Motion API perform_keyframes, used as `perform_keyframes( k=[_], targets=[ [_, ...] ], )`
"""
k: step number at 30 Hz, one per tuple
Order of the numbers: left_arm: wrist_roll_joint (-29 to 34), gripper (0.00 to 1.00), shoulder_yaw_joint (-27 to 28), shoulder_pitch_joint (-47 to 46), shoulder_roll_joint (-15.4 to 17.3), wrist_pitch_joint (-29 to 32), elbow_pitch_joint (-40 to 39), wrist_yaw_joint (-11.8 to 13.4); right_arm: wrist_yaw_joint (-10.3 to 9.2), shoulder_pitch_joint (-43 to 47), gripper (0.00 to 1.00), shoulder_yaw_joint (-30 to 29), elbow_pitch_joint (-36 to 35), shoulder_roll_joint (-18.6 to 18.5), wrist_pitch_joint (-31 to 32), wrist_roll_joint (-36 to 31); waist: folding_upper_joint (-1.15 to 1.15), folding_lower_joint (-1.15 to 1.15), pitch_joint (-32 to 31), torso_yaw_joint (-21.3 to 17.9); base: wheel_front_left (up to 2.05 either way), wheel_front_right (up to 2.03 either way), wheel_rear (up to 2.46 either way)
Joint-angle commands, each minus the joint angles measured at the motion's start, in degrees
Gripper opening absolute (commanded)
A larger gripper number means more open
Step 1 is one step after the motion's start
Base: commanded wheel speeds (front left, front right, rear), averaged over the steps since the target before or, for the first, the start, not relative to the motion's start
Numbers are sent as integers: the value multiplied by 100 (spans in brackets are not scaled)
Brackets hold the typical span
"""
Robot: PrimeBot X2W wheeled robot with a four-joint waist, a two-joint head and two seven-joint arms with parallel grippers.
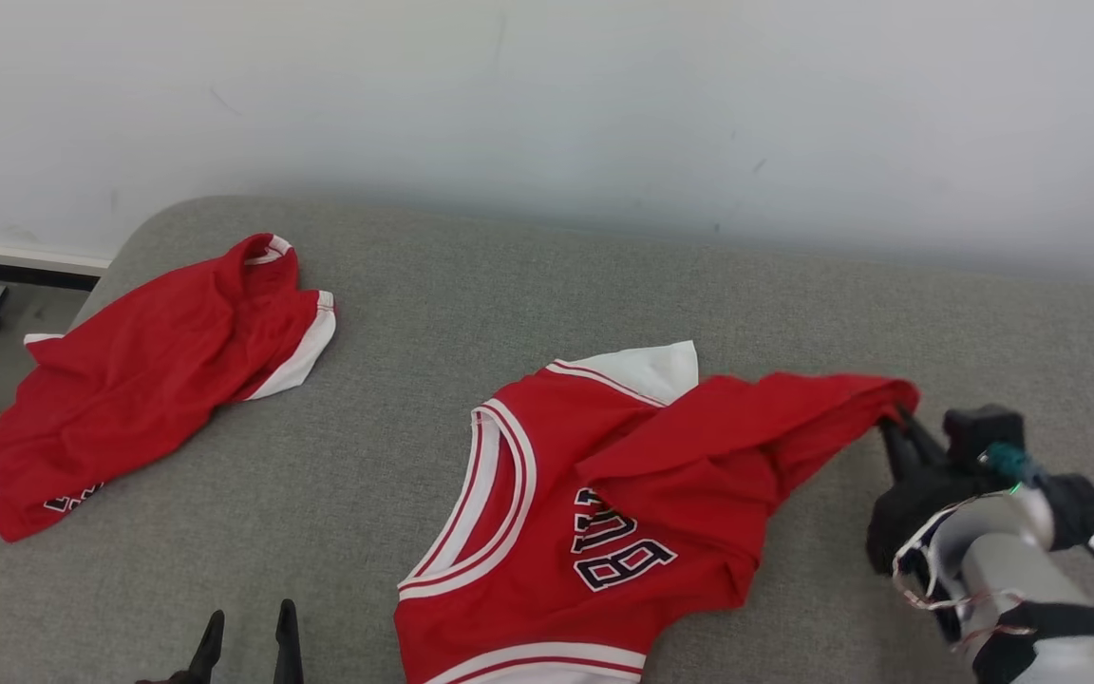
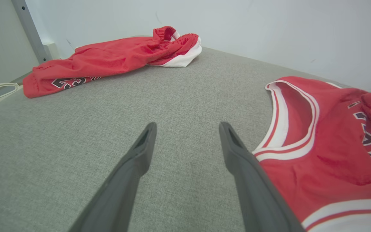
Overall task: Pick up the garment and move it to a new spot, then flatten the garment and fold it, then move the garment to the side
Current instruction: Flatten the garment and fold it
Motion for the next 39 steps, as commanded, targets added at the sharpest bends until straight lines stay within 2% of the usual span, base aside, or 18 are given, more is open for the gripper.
perform_keyframes(
  k=[1,5,6,7,8,9,11,20,25,32,39],
  targets=[
    [91,100,1,-46,-12,-20,28,-27,-13,-166,0,-85,77,-148,0,-56,0,0,-1,23,0,0,0],
    [93,100,-15,-92,-39,-20,53,-58,-13,-599,0,-282,455,-486,52,-225,0,0,8,78,0,0,0],
    [101,100,-21,-91,-45,-20,64,-67,-13,-679,11,-326,634,-532,162,-248,0,0,11,91,0,0,0],
    [104,100,-25,-95,-50,-20,76,-77,-13,-774,40,-361,774,-558,246,-275,0,0,15,105,0,0,0],
    [107,100,-26,-101,-55,-20,87,-74,-13,-865,61,-404,884,-578,283,-285,0,0,19,116,0,0,0],
    [109,100,-24,-104,-56,-20,101,-80,-13,-939,100,-437,1003,-582,338,-300,0,0,18,126,0,0,0],
    [113,100,-6,-103,-59,-20,117,-86,-13,-1013,100,-473,1178,-524,467,-301,0,0,10,123,0,0,0],
    [139,100,69,37,-83,-20,117,-69,-13,-796,100,-434,1247,-308,117,-69,0,0,-161,-18,0,0,0],
    [180,100,95,146,-100,-20,59,-57,-13,-433,100,-291,801,-93,0,253,0,0,-240,-108,0,0,0],
    [210,100,124,208,-115,-20,26,-57,-13,489,100,268,-269,355,-11,629,0,0,-297,-157,0,0,0],
    [252,100,58,169,-116,-20,56,-79,-13,618,100,849,-236,560,-12,874,0,0,-303,-59,0,0,0]
  ],
)
